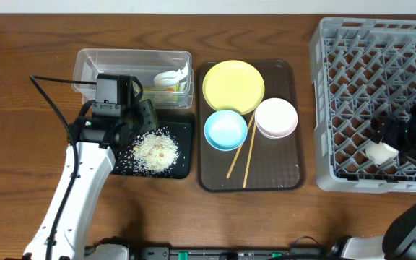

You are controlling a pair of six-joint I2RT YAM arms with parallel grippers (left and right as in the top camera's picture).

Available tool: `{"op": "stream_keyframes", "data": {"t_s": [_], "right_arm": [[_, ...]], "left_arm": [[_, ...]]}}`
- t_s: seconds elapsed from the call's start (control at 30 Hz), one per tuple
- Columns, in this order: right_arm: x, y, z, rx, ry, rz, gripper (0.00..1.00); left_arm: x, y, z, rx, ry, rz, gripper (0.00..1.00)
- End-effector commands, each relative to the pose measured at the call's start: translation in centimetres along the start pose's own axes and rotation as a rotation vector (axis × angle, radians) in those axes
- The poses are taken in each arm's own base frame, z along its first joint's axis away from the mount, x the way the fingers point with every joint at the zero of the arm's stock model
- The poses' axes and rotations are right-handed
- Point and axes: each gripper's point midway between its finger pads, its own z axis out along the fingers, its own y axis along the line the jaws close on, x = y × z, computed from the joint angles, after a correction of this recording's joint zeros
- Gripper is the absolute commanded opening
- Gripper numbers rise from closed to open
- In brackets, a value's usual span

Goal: Sort waste into correct bins and load items into the dishwasher rack
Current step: 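Place the cup upside down in the dish rack with the right gripper, then grasp the pink bowl with the right gripper and lift it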

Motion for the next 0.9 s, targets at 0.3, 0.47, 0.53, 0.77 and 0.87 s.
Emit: {"op": "stream_keyframes", "data": {"t_s": [0.3,0.47,0.53,0.77,0.87], "right_arm": [[-3.7,5.7,-7.6,-0.275,-0.22,-0.068,0.99],[-2.5,13.6,-11.2,-0.617,-0.27,-0.299,0.99],[-1.7,15.6,-11.0,-0.627,-0.266,-0.354,0.99],[1.0,21.1,-7.5,-0.517,-0.266,-0.467,0.9],[1.7,22.3,-5.3,-0.415,-0.262,-0.424,0.54]], "left_arm": [[-0.3,0.4,-0.2,-0.019,-0.012,0.009,0.51],[-0.3,0.4,-0.2,-0.019,-0.012,0.009,0.51],[-0.3,0.4,-0.2,-0.019,-0.012,0.009,0.51],[-0.2,0.4,-0.1,-0.02,-0.009,0.009,0.51],[-0.2,0.4,-0.1,-0.02,-0.009,0.009,0.51]]}}
